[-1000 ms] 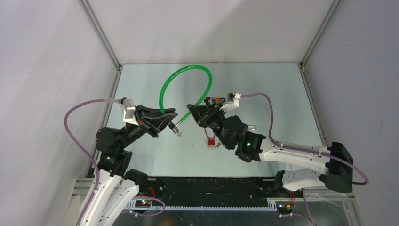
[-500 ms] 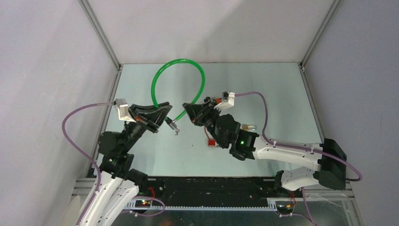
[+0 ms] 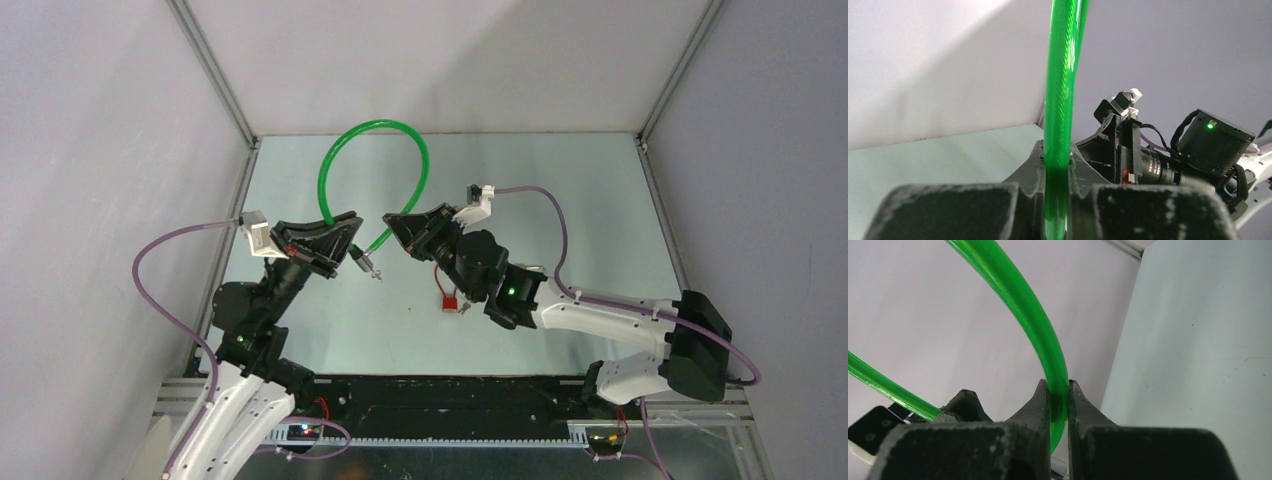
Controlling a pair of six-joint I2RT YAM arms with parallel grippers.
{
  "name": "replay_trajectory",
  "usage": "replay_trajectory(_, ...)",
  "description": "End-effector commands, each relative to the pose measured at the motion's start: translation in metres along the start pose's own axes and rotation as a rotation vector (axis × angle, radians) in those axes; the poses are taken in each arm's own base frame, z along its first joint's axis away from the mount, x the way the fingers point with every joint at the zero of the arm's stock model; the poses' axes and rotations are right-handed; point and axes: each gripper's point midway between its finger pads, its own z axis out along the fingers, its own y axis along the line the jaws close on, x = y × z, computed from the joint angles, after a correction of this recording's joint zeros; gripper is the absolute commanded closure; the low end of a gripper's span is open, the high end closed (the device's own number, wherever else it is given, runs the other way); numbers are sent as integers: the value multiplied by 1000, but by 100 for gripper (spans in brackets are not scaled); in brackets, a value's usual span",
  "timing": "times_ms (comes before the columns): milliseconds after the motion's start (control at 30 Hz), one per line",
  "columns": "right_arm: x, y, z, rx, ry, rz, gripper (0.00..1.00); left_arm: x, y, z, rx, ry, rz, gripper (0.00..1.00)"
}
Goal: Lock with the key
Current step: Lock the lock.
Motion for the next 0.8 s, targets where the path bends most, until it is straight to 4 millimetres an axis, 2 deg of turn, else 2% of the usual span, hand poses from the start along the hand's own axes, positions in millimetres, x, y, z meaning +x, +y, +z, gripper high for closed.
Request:
replay_trajectory(0, 19, 43, -7, -146, 178, 176, 100, -4, 12, 5, -60, -48, -10, 89)
replay_trajectory(100, 5, 32, -4, -117, 165, 264, 100, 9, 15, 3, -58, -5, -12, 71)
replay_trajectory(233, -13, 28, 3, -114, 151, 348, 100, 26, 26, -3, -95, 28, -27, 53)
replay_trajectory(367, -19, 21, 10, -102, 164, 418, 100, 34, 32, -7, -117, 43, -42, 38)
replay_trajectory(567, -31, 9, 14, -63, 106, 386, 100, 39, 33, -9, -145, 65, -108, 27)
replay_trajectory(767, -34, 5, 16, -59, 81, 354, 100, 50, 30, -7, -132, 111, -181, 24)
